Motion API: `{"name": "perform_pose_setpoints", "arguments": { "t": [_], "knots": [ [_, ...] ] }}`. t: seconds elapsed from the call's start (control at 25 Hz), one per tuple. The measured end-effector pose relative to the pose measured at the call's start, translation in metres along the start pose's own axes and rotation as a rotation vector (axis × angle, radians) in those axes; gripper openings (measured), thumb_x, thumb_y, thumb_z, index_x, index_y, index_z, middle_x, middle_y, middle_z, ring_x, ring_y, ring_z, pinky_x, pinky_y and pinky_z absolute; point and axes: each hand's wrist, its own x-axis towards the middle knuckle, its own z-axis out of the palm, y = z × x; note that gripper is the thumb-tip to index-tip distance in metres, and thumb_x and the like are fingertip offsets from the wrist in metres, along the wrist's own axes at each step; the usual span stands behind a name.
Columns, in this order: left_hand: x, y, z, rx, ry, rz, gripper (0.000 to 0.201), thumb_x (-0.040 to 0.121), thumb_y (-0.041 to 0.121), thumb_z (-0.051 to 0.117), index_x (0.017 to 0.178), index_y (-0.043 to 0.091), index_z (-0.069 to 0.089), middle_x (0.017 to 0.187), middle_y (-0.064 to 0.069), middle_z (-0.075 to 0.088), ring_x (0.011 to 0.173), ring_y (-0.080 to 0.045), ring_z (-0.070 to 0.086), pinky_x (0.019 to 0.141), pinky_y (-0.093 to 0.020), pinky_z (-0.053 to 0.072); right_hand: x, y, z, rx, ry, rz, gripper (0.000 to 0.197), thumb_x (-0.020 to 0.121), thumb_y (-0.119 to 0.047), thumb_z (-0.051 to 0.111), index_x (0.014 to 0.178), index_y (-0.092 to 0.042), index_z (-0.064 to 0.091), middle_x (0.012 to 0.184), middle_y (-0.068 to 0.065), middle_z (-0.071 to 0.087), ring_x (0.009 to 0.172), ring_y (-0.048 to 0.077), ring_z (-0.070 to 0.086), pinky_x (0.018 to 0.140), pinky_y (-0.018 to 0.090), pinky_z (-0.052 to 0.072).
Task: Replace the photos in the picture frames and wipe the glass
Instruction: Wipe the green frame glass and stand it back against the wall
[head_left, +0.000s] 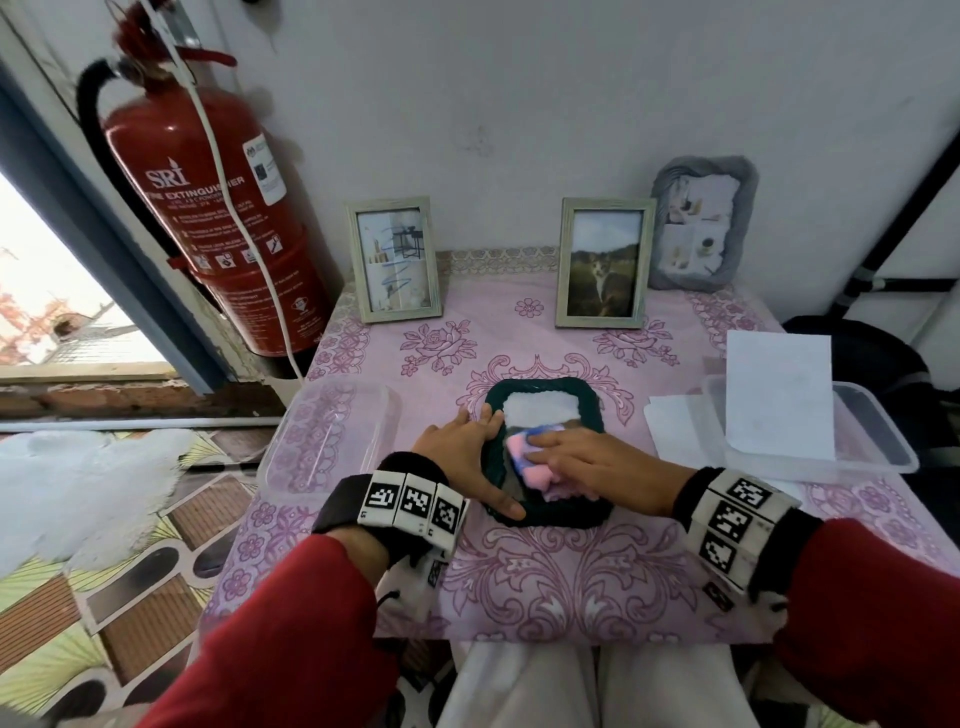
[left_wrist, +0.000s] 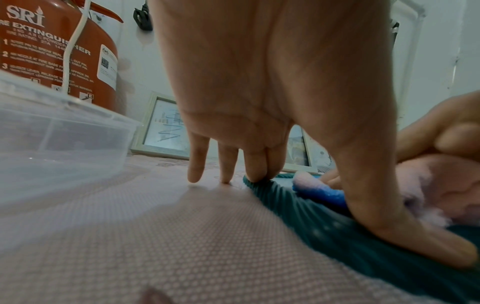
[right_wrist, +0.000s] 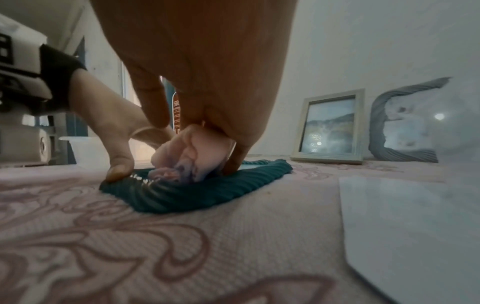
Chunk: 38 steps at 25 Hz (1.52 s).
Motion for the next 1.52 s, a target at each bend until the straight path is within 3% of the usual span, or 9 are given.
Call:
{"name": "perform_pose_setpoints", "arguments": {
  "t": [0.12, 0.48, 0.76, 0.92, 1.0, 1.12, 1.28, 1.4, 1.52],
  "knots": [
    [0.000, 0.003, 0.002, 0.005, 0.017, -0.015, 0.126, 0.057, 0.061, 0.077, 0.150, 0.021, 0.001, 0.158, -0.002, 0.010, 0.146, -0.022, 0.008, 0.116, -0.042, 0.017, 0.003, 0.002, 0.005, -0.037, 0.193, 0.102, 0.022, 0.090, -0.007, 0.054, 0.108, -0.002, 0.066, 0.112, 0.014, 0.052, 0.113, 0.027, 0.046, 0.096, 0.024, 0.033],
    [-0.012, 0.009, 0.014, -0.071, 0.075, -0.007, 0.114, 0.068, 0.049, 0.076, 0.150, 0.018, 0.003, 0.158, -0.007, 0.006, 0.146, -0.021, 0.010, 0.116, -0.041, 0.020, 0.000, 0.007, 0.016, -0.116, 0.652, 0.370, 0.049, 0.067, -0.019, 0.076, 0.109, -0.014, 0.052, 0.109, 0.011, 0.034, 0.103, 0.024, 0.037, 0.081, 0.024, 0.028],
    [-0.015, 0.024, 0.022, -0.207, 0.248, 0.093, 0.101, 0.064, 0.026, 0.081, 0.147, 0.020, 0.023, 0.145, -0.011, 0.036, 0.137, -0.024, 0.031, 0.111, -0.035, 0.029, -0.010, 0.012, 0.013, -0.015, 0.547, 0.427, 0.053, 0.073, -0.027, 0.075, 0.119, -0.019, 0.051, 0.113, 0.014, 0.039, 0.107, 0.025, 0.040, 0.092, 0.027, 0.036],
    [-0.019, 0.032, 0.026, -0.507, 0.288, 0.234, 0.075, 0.066, 0.027, 0.064, 0.138, 0.022, 0.042, 0.135, -0.003, 0.054, 0.123, -0.019, 0.050, 0.101, -0.023, 0.038, -0.012, 0.016, 0.010, 0.147, 0.675, 0.363, 0.063, 0.066, -0.012, 0.080, 0.114, -0.005, 0.041, 0.108, 0.011, 0.036, 0.101, 0.019, 0.038, 0.076, 0.013, 0.031],
    [-0.018, 0.037, 0.028, -0.584, 0.330, 0.196, 0.066, 0.068, 0.034, 0.056, 0.133, 0.026, 0.048, 0.126, 0.000, 0.060, 0.117, -0.019, 0.054, 0.103, -0.028, 0.039, -0.013, 0.018, 0.010, 0.193, 0.698, 0.380, 0.068, 0.063, -0.013, 0.082, 0.115, -0.004, 0.039, 0.105, 0.010, 0.035, 0.099, 0.020, 0.038, 0.071, 0.015, 0.031],
    [-0.012, 0.040, 0.031, -0.552, 0.369, 0.135, 0.045, 0.086, 0.029, 0.059, 0.130, 0.030, 0.051, 0.125, 0.004, 0.060, 0.120, -0.018, 0.051, 0.108, -0.038, 0.030, -0.014, 0.021, 0.009, 0.225, 0.615, 0.380, 0.062, 0.068, -0.018, 0.081, 0.115, -0.008, 0.042, 0.098, 0.012, 0.052, 0.090, 0.022, 0.050, 0.067, 0.024, 0.036],
    [-0.008, 0.042, 0.033, -0.456, 0.403, 0.090, 0.037, 0.091, 0.036, 0.052, 0.128, 0.034, 0.051, 0.123, 0.012, 0.061, 0.120, -0.012, 0.047, 0.086, -0.031, 0.019, -0.016, 0.022, 0.009, 0.336, 0.631, 0.335, 0.045, 0.076, -0.014, 0.074, 0.114, -0.011, 0.050, 0.075, -0.008, 0.055, 0.066, 0.005, 0.054, 0.054, 0.006, 0.040],
    [-0.007, 0.042, 0.034, -0.531, 0.408, 0.070, 0.031, 0.091, 0.033, 0.053, 0.122, 0.031, 0.053, 0.118, 0.011, 0.062, 0.117, -0.012, 0.050, 0.086, -0.031, 0.019, -0.016, 0.018, 0.008, 0.410, 0.614, 0.295, 0.046, 0.079, -0.008, 0.069, 0.122, -0.015, 0.054, 0.077, -0.010, 0.058, 0.069, 0.003, 0.056, 0.060, 0.007, 0.043],
    [-0.006, 0.042, 0.036, -0.629, 0.425, 0.071, 0.028, 0.091, 0.030, 0.054, 0.118, 0.029, 0.054, 0.111, 0.008, 0.064, 0.113, -0.015, 0.054, 0.091, -0.032, 0.022, -0.015, 0.011, 0.006, 0.493, 0.554, 0.270, 0.051, 0.082, -0.002, 0.065, 0.130, -0.012, 0.051, 0.092, 0.003, 0.063, 0.079, 0.013, 0.059, 0.073, 0.020, 0.050]
  ]
}}
